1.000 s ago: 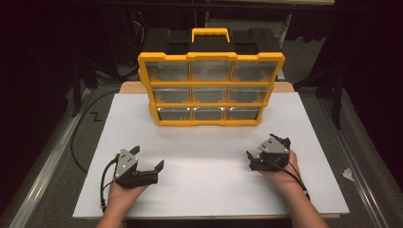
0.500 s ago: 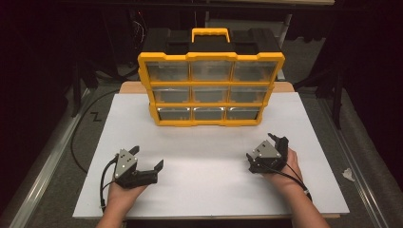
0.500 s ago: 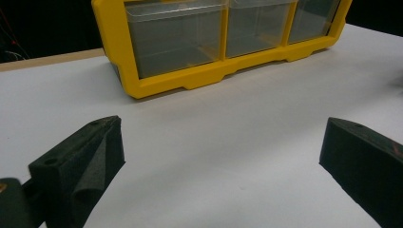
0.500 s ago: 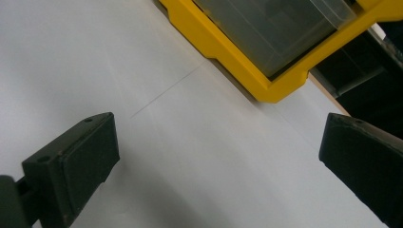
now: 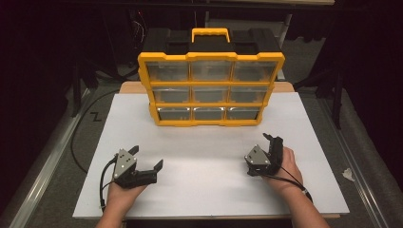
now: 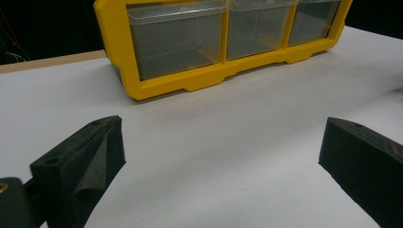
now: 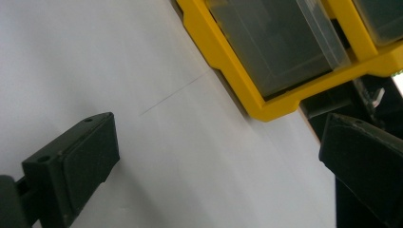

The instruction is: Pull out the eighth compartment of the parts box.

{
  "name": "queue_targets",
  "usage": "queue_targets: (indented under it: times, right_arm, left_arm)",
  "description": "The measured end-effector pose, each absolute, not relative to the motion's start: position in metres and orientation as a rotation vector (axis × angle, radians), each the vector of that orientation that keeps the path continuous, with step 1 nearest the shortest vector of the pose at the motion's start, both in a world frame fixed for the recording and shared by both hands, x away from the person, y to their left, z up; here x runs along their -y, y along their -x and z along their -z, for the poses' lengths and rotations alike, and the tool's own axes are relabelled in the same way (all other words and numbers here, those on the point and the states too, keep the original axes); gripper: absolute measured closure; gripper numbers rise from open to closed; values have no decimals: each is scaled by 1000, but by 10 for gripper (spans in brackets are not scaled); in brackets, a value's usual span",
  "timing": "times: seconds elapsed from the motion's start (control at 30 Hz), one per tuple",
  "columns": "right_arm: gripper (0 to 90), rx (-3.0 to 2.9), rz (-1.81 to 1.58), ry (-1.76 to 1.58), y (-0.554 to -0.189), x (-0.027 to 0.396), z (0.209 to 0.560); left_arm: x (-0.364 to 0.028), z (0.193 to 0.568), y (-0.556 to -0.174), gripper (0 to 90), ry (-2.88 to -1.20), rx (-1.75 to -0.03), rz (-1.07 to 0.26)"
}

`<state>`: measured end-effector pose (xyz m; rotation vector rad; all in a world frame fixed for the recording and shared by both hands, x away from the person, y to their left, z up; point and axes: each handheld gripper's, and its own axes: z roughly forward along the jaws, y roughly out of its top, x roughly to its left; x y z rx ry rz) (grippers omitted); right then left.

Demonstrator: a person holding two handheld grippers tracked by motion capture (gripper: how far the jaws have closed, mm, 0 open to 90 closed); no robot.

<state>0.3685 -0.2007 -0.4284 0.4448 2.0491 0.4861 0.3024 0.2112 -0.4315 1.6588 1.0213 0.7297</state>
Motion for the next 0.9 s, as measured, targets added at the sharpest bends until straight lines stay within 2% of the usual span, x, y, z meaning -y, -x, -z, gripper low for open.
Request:
queue_targets:
  times: [0.9]
  right_arm:
    - [10,-1957,-237,-96,-350,177,426]
  left_arm:
    - [-210,432,-303,28,-1664,-1014,-728]
